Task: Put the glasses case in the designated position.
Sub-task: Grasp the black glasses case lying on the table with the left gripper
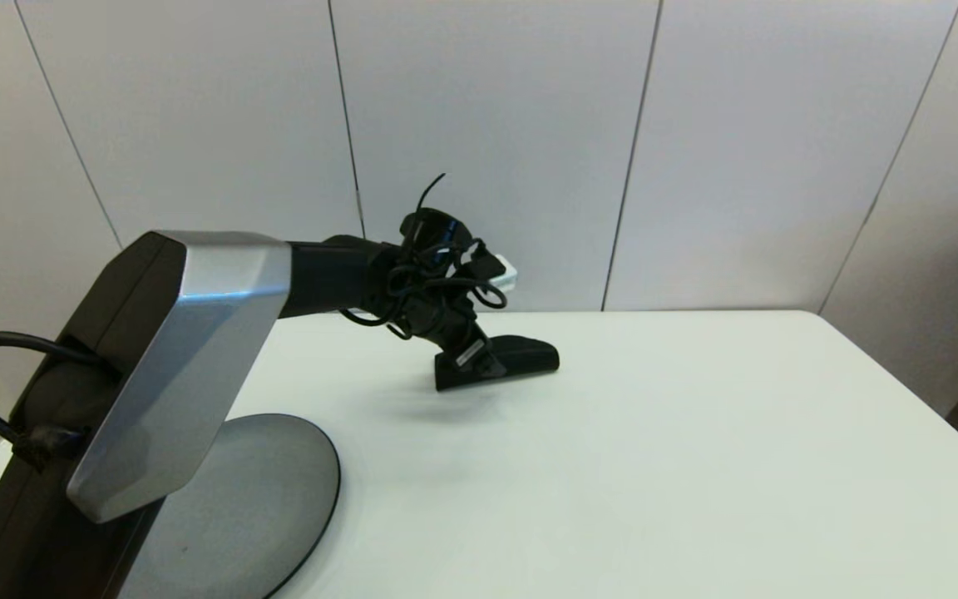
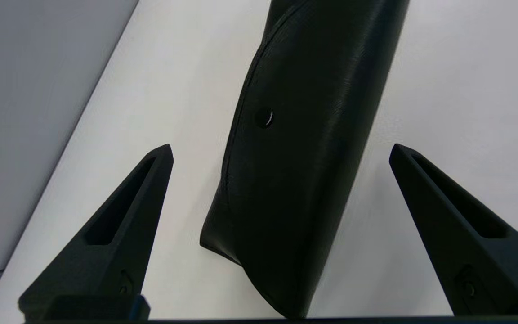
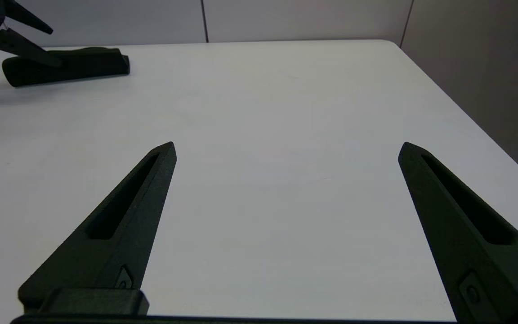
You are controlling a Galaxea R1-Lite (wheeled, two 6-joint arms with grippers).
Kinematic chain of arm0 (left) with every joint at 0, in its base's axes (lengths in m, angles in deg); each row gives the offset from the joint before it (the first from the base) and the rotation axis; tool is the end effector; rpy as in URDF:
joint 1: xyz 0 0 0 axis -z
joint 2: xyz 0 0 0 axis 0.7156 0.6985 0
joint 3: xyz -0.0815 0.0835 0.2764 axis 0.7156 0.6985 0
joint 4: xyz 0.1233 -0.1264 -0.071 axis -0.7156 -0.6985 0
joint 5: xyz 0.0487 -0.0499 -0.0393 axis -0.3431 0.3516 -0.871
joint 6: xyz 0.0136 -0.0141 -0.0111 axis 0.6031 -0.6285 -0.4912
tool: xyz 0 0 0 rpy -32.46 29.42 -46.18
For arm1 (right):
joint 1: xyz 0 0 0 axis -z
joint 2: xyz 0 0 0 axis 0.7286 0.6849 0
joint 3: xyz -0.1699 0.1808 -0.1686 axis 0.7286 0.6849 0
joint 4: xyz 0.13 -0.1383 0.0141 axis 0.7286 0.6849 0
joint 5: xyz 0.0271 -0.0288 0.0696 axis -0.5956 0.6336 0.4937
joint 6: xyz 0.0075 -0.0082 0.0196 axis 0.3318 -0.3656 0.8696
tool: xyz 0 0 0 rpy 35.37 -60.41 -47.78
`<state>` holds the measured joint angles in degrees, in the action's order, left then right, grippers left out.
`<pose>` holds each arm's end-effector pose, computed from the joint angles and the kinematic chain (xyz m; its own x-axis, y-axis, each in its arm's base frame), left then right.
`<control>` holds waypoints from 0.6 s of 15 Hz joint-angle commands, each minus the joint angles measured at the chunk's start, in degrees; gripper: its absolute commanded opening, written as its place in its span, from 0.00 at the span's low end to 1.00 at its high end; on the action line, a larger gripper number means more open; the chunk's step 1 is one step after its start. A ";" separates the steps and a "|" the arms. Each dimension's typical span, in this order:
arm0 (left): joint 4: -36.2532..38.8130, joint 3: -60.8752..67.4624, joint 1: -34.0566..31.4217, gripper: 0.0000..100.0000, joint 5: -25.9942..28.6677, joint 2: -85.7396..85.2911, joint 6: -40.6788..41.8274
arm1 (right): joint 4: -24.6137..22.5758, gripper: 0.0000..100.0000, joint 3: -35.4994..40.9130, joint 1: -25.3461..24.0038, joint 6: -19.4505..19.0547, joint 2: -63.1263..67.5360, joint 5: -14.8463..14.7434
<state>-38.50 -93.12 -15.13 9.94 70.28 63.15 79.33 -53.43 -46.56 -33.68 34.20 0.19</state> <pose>0.4141 -0.2492 0.1338 0.5066 -0.5081 -0.6965 0.8363 0.4861 0.2536 -0.0228 0.0001 0.0764 0.9999 -0.0091 0.0055 0.0090 0.9999 0.0142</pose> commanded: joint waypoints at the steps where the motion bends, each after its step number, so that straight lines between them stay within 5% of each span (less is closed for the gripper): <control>1: 1.47 0.01 -0.42 1.00 -0.52 1.64 0.19 | -0.04 1.00 0.01 -0.03 -0.03 0.00 0.04; 9: 2.61 0.01 -0.59 1.00 -0.69 3.05 0.19 | -0.04 1.00 0.01 -0.03 -0.03 0.00 -0.05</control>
<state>-35.72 -93.12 -15.66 9.17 73.21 63.23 79.33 -53.43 -46.56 -33.70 34.20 0.21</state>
